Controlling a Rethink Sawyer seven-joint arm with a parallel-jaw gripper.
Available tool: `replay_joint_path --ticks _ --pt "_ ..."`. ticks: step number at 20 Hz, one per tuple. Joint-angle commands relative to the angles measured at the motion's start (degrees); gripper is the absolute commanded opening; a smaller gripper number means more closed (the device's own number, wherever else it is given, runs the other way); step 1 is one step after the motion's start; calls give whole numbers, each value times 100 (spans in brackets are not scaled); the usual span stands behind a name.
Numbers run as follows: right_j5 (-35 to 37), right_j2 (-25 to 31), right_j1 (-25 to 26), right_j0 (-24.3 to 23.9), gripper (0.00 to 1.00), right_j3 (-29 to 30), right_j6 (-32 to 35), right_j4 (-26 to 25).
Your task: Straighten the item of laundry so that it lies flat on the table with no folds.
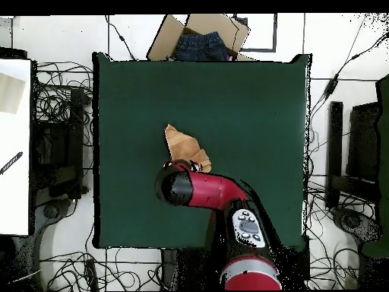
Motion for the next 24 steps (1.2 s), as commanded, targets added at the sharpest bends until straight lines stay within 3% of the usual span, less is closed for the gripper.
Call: replay_joint_path --ticks 1,8,19,24 --pt "412 652 288 -253 100 -490 -69 -479" --pt "1165 441 117 19 100 -1087 -30 -570" --pt "1818 556 462 53 100 -1886 -129 -670" --pt "1729 616 339 -25 100 -1690 -66 -691"
